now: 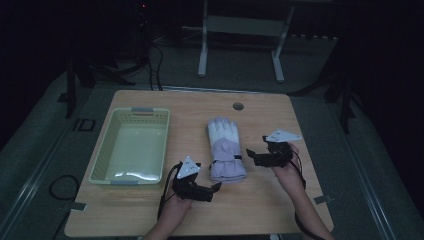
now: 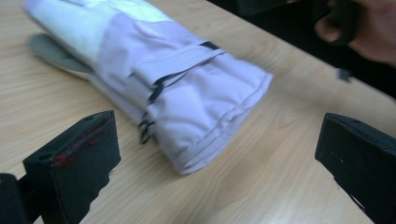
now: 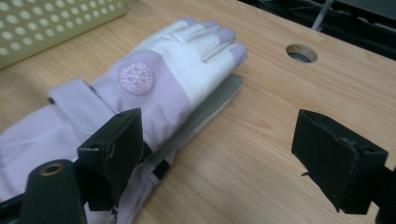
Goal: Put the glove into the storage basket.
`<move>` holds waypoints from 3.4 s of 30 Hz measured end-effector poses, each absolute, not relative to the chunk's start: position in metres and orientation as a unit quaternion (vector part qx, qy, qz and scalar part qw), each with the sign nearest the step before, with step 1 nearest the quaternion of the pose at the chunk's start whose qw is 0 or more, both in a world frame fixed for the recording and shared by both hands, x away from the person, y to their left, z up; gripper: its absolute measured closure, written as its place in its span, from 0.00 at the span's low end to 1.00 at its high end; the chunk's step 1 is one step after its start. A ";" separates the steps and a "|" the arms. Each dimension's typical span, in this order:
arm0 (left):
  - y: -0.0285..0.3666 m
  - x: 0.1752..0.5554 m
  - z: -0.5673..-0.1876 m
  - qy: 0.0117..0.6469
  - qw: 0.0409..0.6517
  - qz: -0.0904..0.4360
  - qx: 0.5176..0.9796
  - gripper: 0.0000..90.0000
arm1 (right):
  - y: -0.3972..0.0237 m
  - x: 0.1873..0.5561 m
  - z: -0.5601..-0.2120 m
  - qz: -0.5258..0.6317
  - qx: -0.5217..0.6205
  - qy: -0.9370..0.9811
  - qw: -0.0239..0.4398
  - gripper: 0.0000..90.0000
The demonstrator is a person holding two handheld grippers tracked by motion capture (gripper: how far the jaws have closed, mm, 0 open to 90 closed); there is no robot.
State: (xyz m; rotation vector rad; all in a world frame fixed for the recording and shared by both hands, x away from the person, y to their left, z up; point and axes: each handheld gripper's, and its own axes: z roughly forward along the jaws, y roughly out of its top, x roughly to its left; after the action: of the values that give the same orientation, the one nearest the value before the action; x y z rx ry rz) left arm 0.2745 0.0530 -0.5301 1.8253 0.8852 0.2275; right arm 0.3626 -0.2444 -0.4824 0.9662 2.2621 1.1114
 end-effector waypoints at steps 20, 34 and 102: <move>0.025 0.337 -0.519 0.455 0.431 0.126 0.769 0.07 | -0.214 0.395 -0.495 0.411 0.400 0.799 0.180 0.13; 0.014 0.340 -0.552 0.505 0.393 0.064 0.766 0.16 | -0.198 0.405 -0.534 0.372 0.426 0.815 0.123 0.14; 0.064 0.341 -0.437 0.430 0.380 0.048 0.818 0.81 | -0.152 0.378 -0.435 0.418 0.403 0.807 0.108 0.90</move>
State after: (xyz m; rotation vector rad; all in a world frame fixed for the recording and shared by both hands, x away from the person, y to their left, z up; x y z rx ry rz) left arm 0.3410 0.0637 -0.4365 2.0880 1.0983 0.1228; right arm 0.3776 -0.1519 -0.4352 1.1853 2.3735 1.2304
